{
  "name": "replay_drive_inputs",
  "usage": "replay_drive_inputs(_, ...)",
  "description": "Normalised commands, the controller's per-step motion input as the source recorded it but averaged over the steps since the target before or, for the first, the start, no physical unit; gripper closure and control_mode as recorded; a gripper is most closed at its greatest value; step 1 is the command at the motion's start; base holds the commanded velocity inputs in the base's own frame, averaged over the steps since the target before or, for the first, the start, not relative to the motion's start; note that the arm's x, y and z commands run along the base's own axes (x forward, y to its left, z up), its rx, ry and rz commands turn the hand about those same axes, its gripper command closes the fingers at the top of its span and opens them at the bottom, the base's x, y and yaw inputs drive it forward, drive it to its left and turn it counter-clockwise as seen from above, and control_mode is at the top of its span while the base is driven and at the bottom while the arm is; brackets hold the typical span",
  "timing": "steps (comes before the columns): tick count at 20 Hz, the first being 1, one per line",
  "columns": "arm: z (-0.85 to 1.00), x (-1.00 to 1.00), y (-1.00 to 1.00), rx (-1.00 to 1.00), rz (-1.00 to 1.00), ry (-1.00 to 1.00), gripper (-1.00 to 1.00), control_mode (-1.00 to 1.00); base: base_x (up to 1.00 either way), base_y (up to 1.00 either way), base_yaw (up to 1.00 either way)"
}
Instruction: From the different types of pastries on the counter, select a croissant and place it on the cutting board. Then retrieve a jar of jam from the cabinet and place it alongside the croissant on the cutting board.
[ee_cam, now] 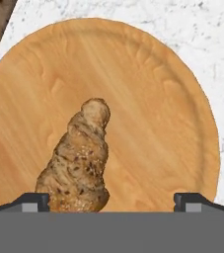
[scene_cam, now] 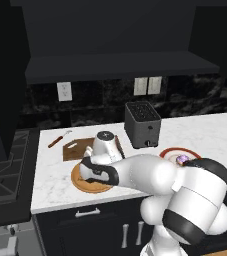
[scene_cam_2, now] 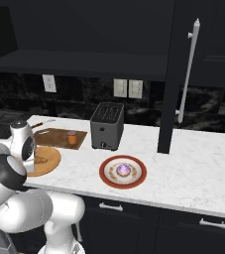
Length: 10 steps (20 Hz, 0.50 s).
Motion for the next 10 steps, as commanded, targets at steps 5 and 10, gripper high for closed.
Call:
replay_drive_inputs(5,0.00,0.12,0.00,-0.02,0.00,0.00,-1.00,-1.00,0.00,0.00,0.00)
replay_drive_inputs(10,-0.02,0.00,0.02,-0.01,0.00,0.00,-1.00,-1.00,0.00,0.00,0.00)
